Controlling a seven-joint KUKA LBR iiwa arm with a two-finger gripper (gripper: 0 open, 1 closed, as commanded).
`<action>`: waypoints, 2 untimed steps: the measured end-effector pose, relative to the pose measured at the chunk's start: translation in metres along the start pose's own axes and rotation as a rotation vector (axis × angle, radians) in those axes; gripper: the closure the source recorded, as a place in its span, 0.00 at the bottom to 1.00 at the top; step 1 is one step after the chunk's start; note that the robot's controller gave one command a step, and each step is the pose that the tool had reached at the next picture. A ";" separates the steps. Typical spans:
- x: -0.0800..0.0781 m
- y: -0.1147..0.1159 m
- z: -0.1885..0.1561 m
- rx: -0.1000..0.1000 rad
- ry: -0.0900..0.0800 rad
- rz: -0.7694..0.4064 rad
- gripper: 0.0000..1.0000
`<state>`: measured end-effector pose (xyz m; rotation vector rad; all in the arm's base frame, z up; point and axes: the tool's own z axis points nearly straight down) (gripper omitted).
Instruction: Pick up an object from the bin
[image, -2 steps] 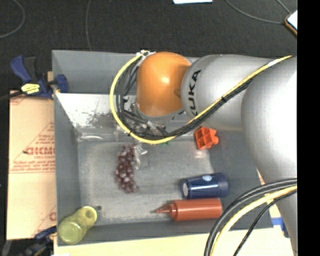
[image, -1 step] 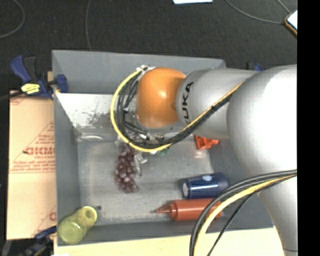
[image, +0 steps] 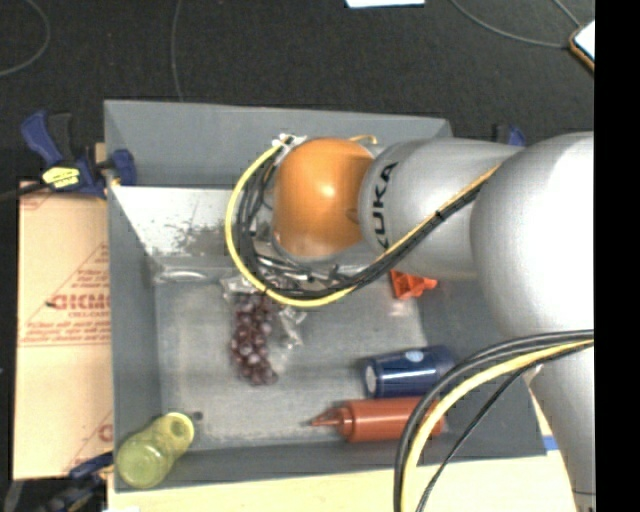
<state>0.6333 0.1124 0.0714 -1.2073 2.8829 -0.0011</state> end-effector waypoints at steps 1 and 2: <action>-0.001 0.004 -0.008 -0.005 0.009 0.369 1.00; -0.001 0.004 -0.008 -0.005 0.009 0.370 1.00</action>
Offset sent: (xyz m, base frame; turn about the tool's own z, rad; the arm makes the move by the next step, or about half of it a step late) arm 0.0000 0.0000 0.0000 0.0000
